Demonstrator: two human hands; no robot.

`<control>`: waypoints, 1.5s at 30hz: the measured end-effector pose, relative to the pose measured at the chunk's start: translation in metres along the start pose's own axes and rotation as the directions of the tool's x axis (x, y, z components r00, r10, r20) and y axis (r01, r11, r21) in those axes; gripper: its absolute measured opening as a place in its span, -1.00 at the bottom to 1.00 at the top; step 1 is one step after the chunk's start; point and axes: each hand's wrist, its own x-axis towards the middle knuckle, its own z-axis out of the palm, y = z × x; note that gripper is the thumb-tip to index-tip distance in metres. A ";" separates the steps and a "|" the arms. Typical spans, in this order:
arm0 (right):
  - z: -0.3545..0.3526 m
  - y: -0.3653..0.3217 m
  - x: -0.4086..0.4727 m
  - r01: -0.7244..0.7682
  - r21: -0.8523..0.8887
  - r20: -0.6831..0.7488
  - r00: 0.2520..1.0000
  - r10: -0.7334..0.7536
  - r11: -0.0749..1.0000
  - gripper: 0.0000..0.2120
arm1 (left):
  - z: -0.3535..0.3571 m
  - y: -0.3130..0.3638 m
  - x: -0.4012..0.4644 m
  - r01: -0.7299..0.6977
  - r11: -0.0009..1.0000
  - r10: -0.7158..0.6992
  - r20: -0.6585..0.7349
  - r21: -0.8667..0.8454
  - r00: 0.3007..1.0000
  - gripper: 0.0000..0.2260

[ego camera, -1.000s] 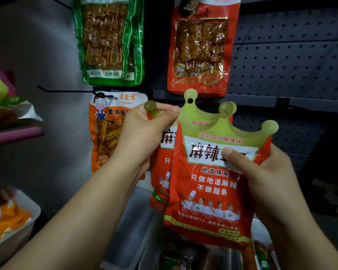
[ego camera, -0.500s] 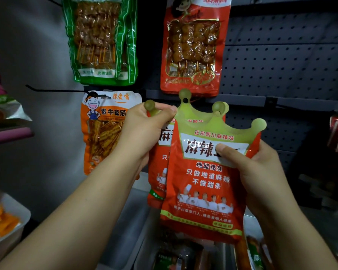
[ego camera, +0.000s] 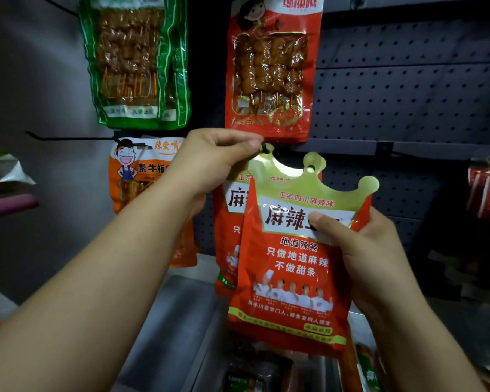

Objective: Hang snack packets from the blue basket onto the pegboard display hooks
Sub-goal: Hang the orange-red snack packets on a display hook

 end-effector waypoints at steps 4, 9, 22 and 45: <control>0.001 0.010 0.005 -0.018 -0.027 -0.022 1.000 0.018 0.999 -0.89 | 0.002 -0.013 0.004 0.008 0.997 -0.006 0.024 -0.073 1.000 -0.85; 0.003 0.022 0.025 -0.044 -0.076 -0.071 0.997 0.038 0.996 -0.88 | 0.001 -0.033 0.016 -0.013 0.998 0.014 0.012 -0.062 1.000 -0.84; 0.002 0.038 0.064 -0.085 -0.140 -0.248 0.967 0.048 0.986 -0.91 | 0.026 -0.091 0.082 0.134 0.989 -0.137 -0.035 -0.069 0.990 -0.84; 0.018 0.021 0.020 -0.042 -0.087 -0.012 0.999 0.042 0.995 -0.93 | 0.007 -0.066 0.017 -0.120 0.976 0.143 0.117 -0.179 0.983 -0.75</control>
